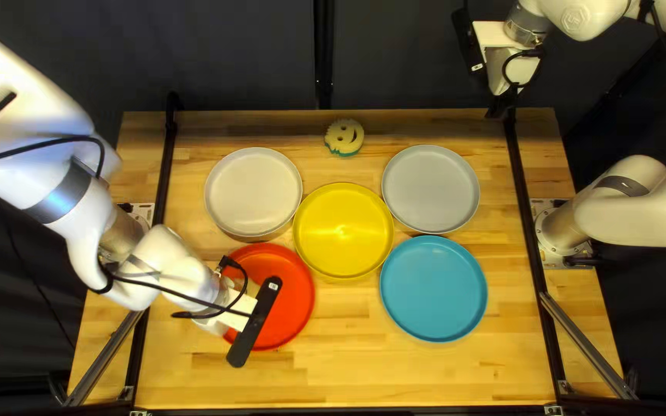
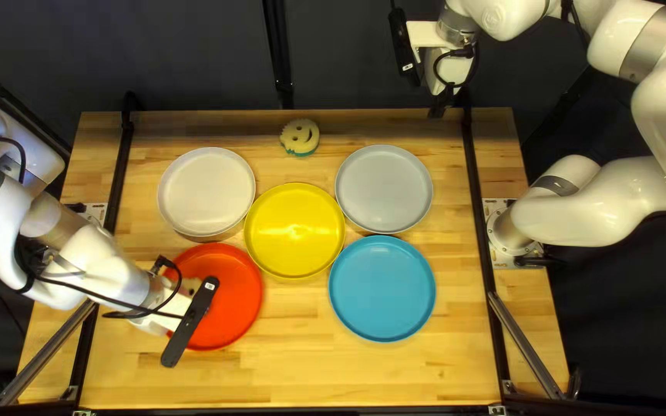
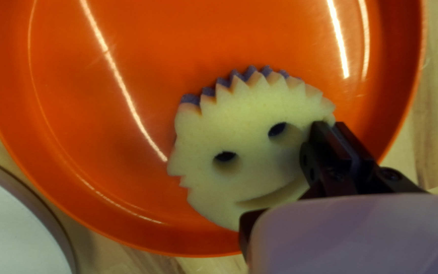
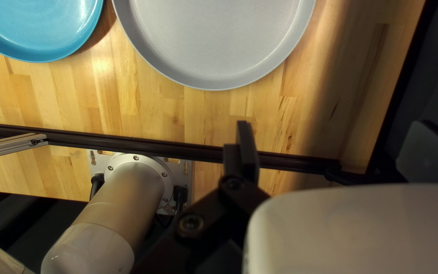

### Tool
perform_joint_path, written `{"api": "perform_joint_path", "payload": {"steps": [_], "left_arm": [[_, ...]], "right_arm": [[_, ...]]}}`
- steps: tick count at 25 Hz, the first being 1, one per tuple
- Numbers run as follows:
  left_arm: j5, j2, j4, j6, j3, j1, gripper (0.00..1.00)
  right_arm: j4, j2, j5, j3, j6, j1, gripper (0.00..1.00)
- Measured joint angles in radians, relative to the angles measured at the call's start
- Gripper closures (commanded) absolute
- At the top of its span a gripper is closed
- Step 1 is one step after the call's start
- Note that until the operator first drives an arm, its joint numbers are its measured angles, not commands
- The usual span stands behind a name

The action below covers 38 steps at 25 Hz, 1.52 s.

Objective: Pick up sponge and scrub the plate

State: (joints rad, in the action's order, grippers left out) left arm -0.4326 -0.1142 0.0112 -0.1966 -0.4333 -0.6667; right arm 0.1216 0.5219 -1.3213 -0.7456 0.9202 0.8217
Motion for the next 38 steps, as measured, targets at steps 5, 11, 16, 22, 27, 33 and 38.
{"api": "perform_joint_path", "payload": {"steps": [5,11,16,22,27,33,38], "left_arm": [[0.000,-0.035,0.008,0.034,0.044,0.030,1.00],[-0.035,-0.139,0.034,0.124,0.131,0.122,1.00],[-0.065,-0.199,0.056,0.188,0.179,0.187,1.00],[-0.033,-0.148,0.048,0.176,0.155,0.162,1.00],[-0.006,-0.067,0.028,0.114,0.081,0.091,1.00],[0.001,0.009,-0.016,0.040,-0.009,0.018,1.00],[0.002,0.006,-0.030,0.032,-0.002,0.012,1.00]], "right_arm": [[0.000,0.000,0.000,0.000,0.000,0.000,0.00],[0.000,0.000,0.000,0.000,0.000,0.000,0.00],[0.000,0.000,0.000,0.000,0.000,0.000,0.00],[0.000,0.000,0.000,0.000,0.000,0.000,0.00],[0.000,0.000,0.000,0.000,0.000,0.000,0.00],[0.000,0.000,0.000,0.000,0.000,0.000,0.00],[0.000,0.000,0.000,0.000,0.000,0.000,0.00]]}}
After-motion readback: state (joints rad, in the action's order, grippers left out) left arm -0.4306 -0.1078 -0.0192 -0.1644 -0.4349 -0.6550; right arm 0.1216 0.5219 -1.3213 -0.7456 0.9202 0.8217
